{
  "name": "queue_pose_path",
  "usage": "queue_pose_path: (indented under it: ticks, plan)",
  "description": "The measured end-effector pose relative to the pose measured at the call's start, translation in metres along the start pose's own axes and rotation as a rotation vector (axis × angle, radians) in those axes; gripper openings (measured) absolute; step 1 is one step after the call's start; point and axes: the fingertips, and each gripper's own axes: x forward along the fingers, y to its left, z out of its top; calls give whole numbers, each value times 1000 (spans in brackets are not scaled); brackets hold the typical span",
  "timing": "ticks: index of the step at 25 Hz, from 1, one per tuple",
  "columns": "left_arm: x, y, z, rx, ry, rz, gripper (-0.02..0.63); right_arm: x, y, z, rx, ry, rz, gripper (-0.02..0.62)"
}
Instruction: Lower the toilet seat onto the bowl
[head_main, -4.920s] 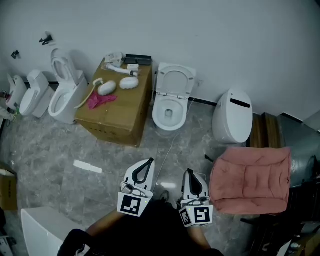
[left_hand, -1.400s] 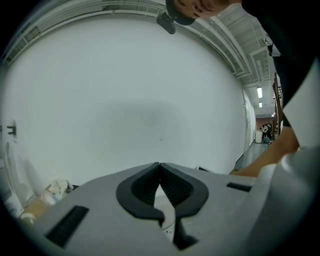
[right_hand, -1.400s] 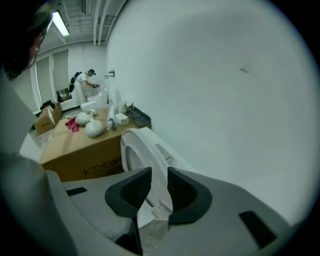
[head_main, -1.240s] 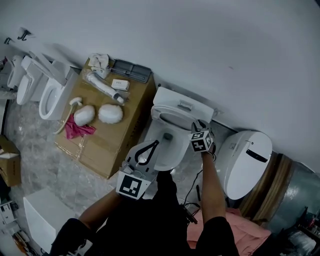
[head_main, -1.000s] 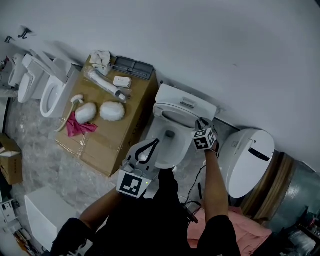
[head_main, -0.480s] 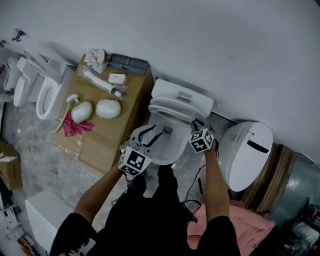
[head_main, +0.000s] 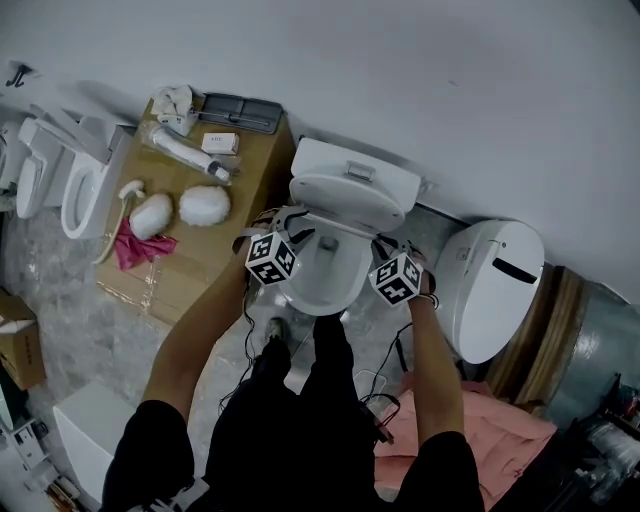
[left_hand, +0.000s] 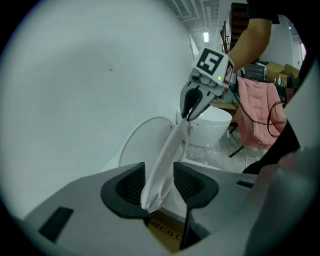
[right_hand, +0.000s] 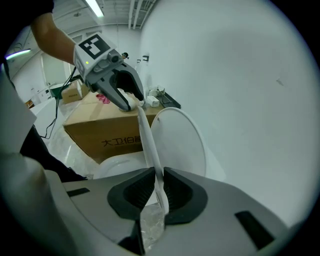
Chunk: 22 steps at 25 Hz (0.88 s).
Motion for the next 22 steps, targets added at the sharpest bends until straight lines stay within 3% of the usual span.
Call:
queue_pose_path:
  ticks: [2, 6, 15, 22]
  plan:
    - [12, -6, -12, 50, 49, -34, 179, -1, 7, -2, -6, -1, 12, 69]
    - [20, -11, -24, 110, 86, -52, 72, -1, 22, -6, -15, 7, 35, 69]
    - [1, -71, -54, 227, 116, -207, 72, -5, 86, -30, -19, 62, 51, 75]
    - [-8, -136, -96, 328, 117, -269, 83, 5, 155, -62, -31, 118, 51, 86]
